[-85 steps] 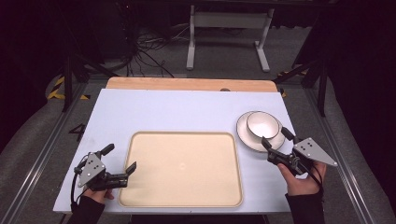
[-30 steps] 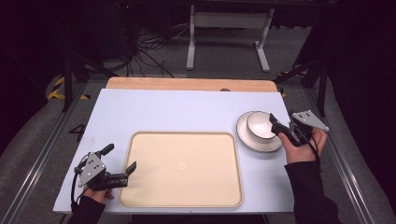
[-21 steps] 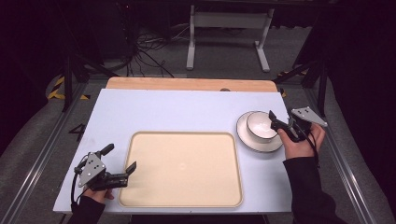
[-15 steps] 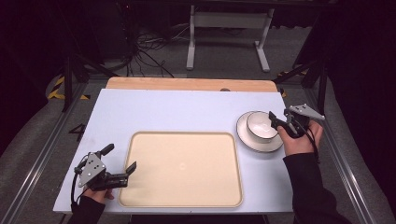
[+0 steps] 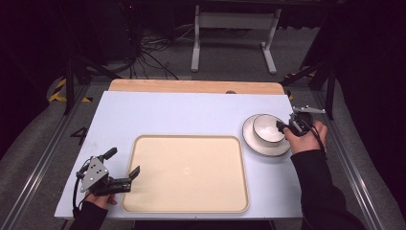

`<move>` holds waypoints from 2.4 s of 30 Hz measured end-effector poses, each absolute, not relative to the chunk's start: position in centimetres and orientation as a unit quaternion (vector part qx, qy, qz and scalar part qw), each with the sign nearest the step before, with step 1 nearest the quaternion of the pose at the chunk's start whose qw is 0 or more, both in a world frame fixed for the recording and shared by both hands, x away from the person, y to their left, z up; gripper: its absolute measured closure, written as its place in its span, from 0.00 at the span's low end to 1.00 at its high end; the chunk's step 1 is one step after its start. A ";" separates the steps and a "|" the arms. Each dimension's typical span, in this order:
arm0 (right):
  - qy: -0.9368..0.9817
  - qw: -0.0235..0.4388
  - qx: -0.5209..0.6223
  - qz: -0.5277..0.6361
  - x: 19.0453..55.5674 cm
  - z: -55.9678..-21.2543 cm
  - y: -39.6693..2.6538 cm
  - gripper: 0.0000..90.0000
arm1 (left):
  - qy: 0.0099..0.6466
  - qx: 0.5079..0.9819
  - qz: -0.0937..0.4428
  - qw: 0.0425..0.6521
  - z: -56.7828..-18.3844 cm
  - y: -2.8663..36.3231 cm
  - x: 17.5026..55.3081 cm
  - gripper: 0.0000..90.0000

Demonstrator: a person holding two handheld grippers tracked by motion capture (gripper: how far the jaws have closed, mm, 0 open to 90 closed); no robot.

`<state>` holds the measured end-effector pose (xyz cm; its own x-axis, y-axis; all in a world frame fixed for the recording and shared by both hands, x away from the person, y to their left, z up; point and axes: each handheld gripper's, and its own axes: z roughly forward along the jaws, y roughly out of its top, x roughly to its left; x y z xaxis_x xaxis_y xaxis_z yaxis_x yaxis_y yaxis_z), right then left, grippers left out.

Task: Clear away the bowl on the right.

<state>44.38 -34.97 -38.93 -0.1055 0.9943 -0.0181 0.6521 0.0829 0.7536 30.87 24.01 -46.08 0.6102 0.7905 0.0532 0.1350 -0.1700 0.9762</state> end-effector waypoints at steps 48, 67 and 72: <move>0.689 0.165 0.665 0.237 46.6 -38.7 -35.0 0.93 | 0.328 0.705 0.296 0.555 -46.1 24.0 30.9 0.00; 0.694 0.160 0.656 0.250 45.8 -36.3 -35.0 0.92 | 0.328 0.705 0.296 0.554 -46.1 24.0 30.9 0.00; 0.697 0.166 0.651 0.250 45.6 -35.6 -34.8 0.92 | 0.328 0.706 0.296 0.554 -46.1 24.0 30.9 0.00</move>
<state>45.56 -34.85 -35.58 -0.0975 0.9907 0.0947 0.8252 0.0273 0.5642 30.87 24.02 -46.07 0.6094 0.7910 0.0539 0.1357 -0.1711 0.9759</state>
